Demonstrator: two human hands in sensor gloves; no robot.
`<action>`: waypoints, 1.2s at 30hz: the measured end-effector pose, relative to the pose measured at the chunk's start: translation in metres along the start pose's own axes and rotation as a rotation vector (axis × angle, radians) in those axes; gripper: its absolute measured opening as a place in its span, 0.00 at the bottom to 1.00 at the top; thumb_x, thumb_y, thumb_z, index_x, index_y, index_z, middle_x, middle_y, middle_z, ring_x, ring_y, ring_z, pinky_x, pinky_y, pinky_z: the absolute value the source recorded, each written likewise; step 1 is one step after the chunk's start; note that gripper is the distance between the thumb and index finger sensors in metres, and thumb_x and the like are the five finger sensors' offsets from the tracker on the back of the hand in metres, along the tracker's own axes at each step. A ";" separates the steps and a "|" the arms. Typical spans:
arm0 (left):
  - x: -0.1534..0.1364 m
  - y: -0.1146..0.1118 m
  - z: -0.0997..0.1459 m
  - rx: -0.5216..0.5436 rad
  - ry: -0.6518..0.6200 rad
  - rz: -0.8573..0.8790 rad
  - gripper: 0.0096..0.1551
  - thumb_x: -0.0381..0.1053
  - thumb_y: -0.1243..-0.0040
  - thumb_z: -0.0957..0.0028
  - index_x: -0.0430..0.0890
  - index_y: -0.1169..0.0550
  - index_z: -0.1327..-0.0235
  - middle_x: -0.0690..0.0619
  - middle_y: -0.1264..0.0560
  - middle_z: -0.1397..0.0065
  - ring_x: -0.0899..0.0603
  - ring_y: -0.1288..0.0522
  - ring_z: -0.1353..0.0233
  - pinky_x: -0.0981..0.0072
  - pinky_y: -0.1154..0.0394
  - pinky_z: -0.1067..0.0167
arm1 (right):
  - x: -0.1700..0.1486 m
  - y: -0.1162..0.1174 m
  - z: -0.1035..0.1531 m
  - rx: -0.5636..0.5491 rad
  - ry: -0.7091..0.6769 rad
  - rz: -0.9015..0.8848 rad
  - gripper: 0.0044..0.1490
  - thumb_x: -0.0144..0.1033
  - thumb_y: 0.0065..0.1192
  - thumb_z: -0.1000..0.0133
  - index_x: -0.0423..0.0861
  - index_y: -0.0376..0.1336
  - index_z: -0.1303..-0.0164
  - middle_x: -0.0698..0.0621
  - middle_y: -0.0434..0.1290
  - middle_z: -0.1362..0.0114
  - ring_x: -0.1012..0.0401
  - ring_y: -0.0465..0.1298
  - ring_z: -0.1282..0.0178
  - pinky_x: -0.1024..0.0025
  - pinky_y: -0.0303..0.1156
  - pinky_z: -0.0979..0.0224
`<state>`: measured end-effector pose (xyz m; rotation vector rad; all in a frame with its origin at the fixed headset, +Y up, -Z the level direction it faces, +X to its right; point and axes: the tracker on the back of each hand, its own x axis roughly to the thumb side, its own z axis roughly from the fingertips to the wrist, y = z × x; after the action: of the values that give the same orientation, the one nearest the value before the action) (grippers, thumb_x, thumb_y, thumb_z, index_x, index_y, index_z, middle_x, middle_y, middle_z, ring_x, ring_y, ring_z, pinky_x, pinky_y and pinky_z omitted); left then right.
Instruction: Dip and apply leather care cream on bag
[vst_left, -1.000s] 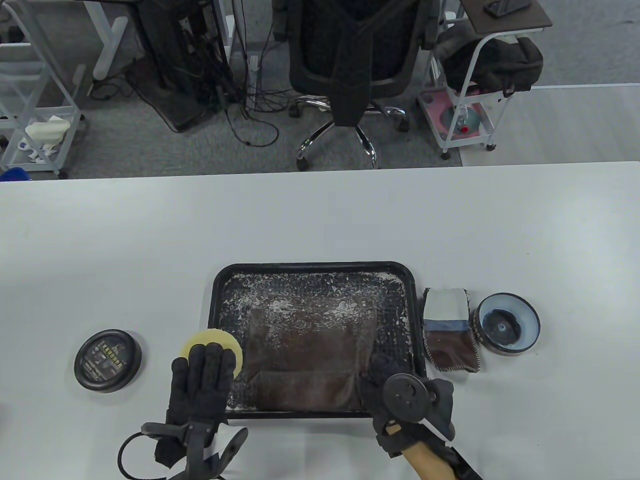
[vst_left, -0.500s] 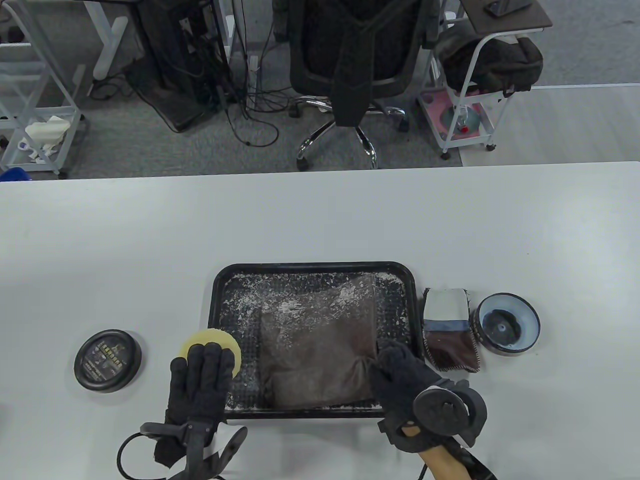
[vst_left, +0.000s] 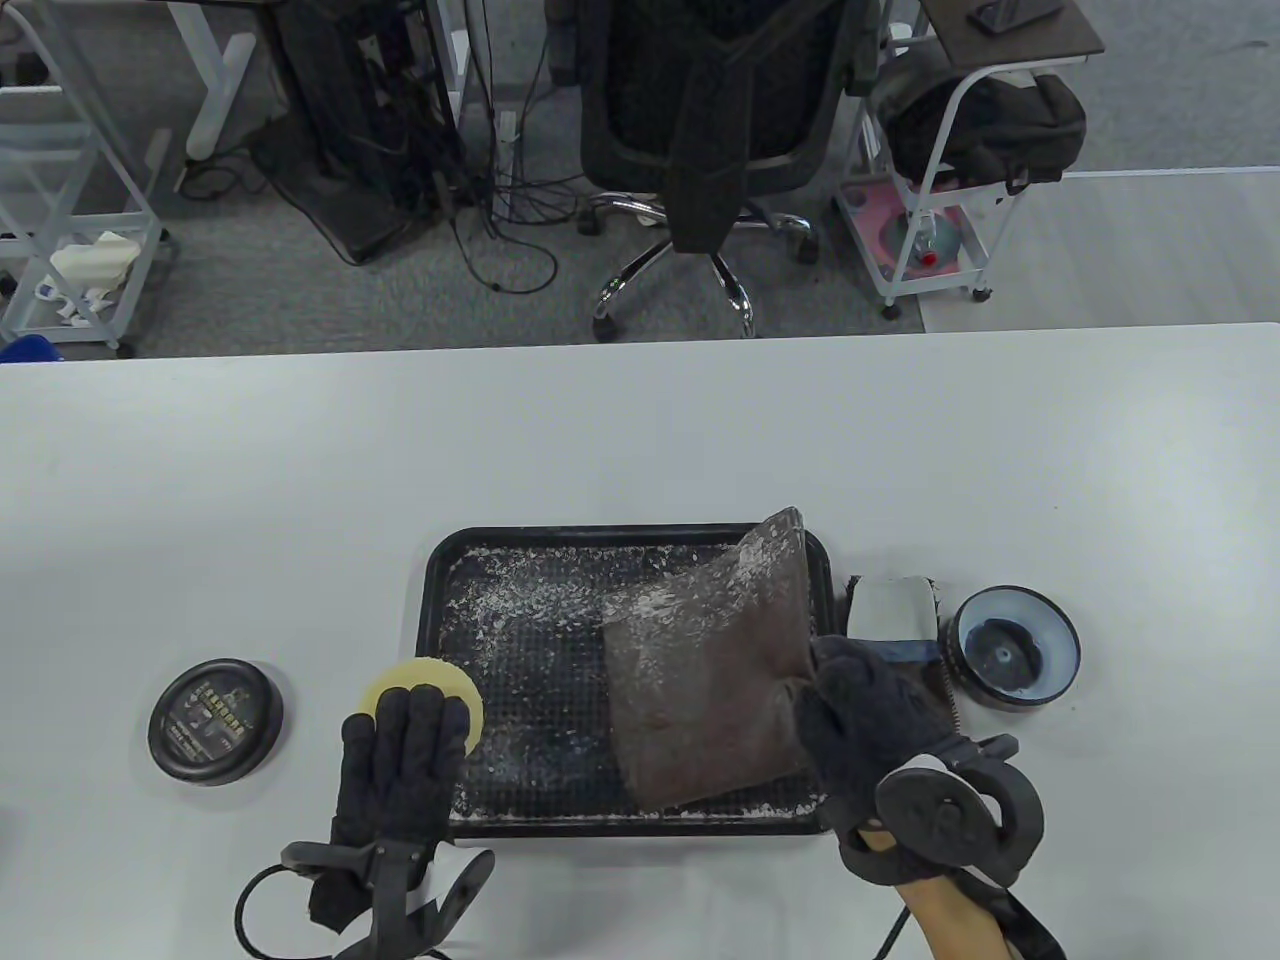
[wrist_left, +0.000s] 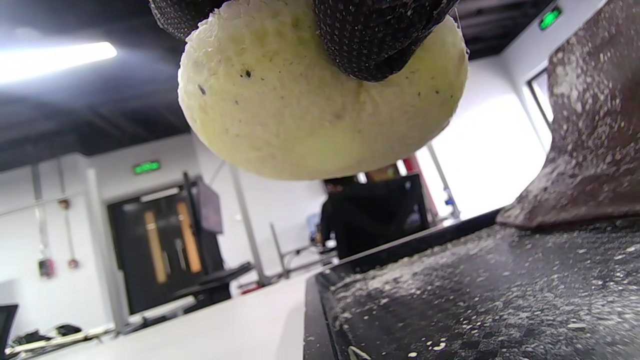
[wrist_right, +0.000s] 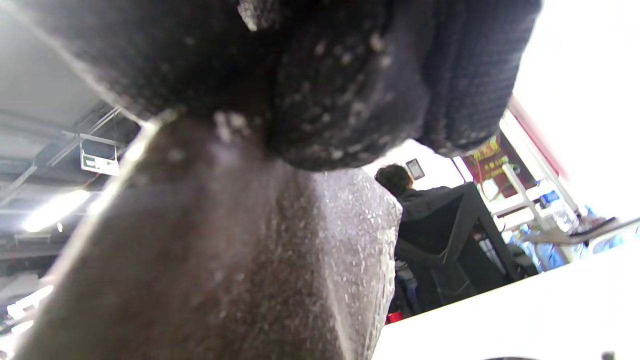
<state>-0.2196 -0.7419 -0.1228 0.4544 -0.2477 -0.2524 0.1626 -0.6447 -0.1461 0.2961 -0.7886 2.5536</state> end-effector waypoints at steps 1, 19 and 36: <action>0.000 0.000 0.000 0.000 0.000 0.000 0.30 0.41 0.38 0.53 0.55 0.22 0.34 0.49 0.25 0.25 0.38 0.23 0.26 0.44 0.34 0.28 | 0.001 -0.006 -0.002 -0.005 -0.005 0.019 0.19 0.34 0.83 0.49 0.33 0.74 0.62 0.40 0.81 0.38 0.61 0.88 0.69 0.58 0.86 0.42; 0.000 -0.001 -0.001 -0.005 0.003 0.003 0.30 0.41 0.38 0.53 0.55 0.22 0.34 0.49 0.25 0.25 0.38 0.23 0.26 0.44 0.34 0.28 | 0.031 -0.033 -0.023 -0.042 -0.099 0.334 0.19 0.33 0.83 0.49 0.34 0.73 0.61 0.42 0.80 0.37 0.60 0.87 0.67 0.56 0.84 0.39; -0.017 0.001 0.000 0.026 0.119 0.020 0.30 0.42 0.39 0.53 0.56 0.22 0.34 0.49 0.25 0.25 0.39 0.24 0.26 0.44 0.34 0.28 | 0.141 0.029 -0.039 -0.033 -0.390 0.480 0.19 0.35 0.83 0.50 0.36 0.72 0.62 0.45 0.81 0.38 0.62 0.86 0.69 0.59 0.85 0.39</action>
<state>-0.2359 -0.7359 -0.1249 0.4907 -0.1387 -0.2023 0.0224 -0.5934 -0.1457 0.6816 -1.1603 2.9665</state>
